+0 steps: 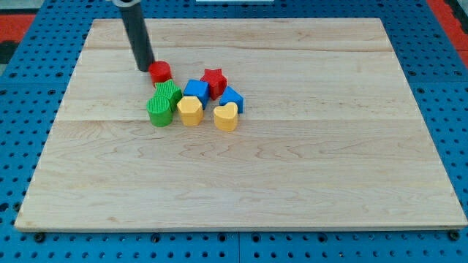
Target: Push the red circle into the green star
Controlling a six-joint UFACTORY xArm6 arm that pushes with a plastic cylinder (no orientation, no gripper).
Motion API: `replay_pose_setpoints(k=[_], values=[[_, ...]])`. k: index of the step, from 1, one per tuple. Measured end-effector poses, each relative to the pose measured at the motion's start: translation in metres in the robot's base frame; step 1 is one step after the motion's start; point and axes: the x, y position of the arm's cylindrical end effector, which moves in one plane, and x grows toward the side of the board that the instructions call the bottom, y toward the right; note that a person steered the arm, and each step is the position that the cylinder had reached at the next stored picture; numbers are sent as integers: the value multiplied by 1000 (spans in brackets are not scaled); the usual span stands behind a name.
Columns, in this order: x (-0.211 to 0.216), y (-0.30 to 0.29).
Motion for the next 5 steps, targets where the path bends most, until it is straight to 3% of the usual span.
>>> replay_pose_setpoints(k=[5], values=[[1, 0]])
